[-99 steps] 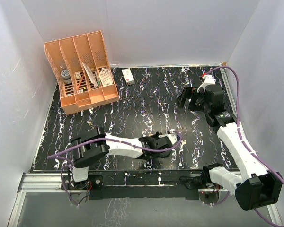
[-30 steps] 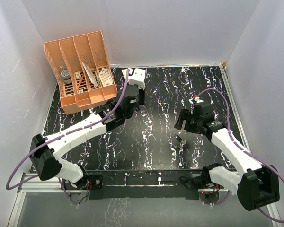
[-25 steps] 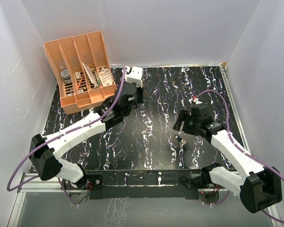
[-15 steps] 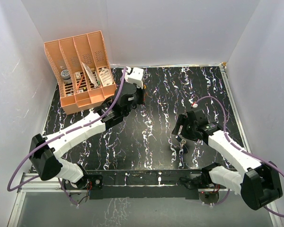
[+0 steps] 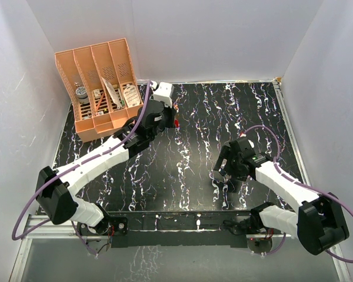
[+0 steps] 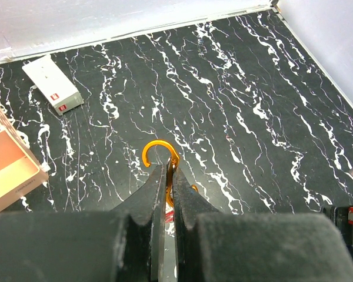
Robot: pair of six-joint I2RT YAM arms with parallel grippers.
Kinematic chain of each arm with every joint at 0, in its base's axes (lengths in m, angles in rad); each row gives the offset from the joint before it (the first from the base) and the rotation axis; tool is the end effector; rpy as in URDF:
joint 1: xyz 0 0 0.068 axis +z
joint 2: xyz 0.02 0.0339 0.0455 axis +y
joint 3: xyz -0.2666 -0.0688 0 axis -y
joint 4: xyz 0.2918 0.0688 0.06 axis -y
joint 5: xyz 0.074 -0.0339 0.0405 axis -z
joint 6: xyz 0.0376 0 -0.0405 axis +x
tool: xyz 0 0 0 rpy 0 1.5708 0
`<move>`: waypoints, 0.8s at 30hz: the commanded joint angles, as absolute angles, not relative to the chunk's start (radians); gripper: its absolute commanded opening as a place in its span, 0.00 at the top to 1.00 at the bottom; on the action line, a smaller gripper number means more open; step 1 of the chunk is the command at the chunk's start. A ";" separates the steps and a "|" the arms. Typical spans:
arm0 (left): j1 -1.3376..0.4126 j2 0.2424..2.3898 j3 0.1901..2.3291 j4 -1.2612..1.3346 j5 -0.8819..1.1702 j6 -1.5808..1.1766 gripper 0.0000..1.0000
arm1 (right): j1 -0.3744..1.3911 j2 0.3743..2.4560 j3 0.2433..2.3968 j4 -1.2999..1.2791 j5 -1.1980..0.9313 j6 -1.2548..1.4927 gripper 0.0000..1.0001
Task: Put the keys on the keyring
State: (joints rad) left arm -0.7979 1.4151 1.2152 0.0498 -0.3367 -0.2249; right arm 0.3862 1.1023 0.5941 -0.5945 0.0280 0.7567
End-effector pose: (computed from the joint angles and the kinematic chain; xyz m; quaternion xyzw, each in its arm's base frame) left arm 0.2776 -0.2668 0.3614 0.1064 0.7478 -0.2038 0.6228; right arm 0.2172 0.0872 0.1622 0.1823 0.9554 0.1140 0.2024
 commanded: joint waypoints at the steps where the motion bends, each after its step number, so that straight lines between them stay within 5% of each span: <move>1: -0.778 1.380 1.212 0.077 -0.293 -0.242 1.00 | 0.393 1.109 0.596 -0.544 0.052 0.777 0.16; 24: -0.704 1.350 1.176 0.094 -0.245 -0.265 1.00 | 0.406 1.298 0.633 -0.371 -0.029 0.767 0.15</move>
